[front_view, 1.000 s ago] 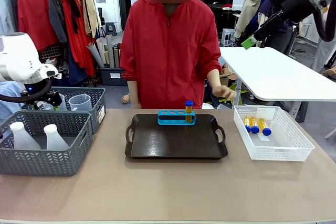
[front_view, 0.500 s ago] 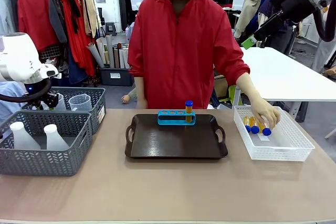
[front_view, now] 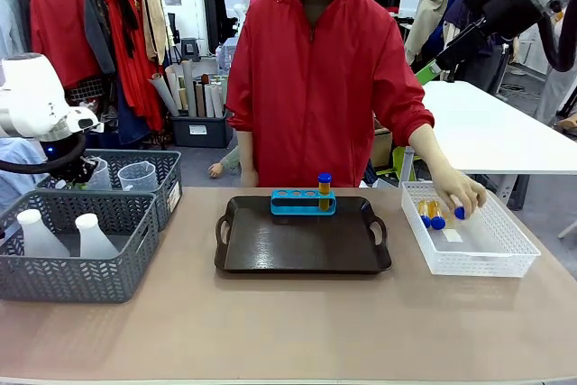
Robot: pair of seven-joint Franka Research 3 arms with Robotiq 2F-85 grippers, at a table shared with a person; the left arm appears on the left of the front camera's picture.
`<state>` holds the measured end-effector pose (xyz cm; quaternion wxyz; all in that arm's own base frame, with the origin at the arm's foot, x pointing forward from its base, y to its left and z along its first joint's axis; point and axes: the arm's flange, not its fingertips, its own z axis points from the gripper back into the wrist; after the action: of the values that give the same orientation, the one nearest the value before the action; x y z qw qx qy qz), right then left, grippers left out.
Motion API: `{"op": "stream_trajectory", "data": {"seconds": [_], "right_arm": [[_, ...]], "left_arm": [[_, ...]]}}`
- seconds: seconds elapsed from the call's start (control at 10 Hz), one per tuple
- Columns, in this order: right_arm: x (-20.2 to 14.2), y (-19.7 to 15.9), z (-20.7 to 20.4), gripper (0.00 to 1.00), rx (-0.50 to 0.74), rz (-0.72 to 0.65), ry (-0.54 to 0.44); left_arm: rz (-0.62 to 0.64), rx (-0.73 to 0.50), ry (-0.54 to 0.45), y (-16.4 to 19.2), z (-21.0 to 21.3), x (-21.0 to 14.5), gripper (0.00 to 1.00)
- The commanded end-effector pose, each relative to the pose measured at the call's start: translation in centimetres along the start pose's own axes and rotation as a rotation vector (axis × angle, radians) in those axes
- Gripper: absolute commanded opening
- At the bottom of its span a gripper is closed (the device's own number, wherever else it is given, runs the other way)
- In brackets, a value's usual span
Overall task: Prepare the laboratory tools.
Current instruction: Pick up one Large Measuring Cup and place it on the Handle tray.
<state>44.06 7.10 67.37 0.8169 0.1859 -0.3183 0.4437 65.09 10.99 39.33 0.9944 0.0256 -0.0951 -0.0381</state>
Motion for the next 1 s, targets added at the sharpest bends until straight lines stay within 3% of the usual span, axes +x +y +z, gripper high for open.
{"op": "stream_trajectory", "data": {"seconds": [0.0, 0.2, 0.9], "right_arm": [[0.0, 0.0, 0.1, 1.0, 0.004, 0.006, -0.003], [0.0, 0.0, 0.1, 1.0, 0.004, 0.006, -0.003], [0.0, 0.0, 0.1, 1.0, 0.004, 0.006, -0.003]], "left_arm": [[0.012, -0.017, -0.027, 0.4, 1.3, -0.1, 0.0], [0.004, -0.023, -0.038, 0.2, 3.5, 0.0, 0.0], [-0.28, -0.004, -0.143, -3.2, 24.3, 1.3, 0.0]]}}
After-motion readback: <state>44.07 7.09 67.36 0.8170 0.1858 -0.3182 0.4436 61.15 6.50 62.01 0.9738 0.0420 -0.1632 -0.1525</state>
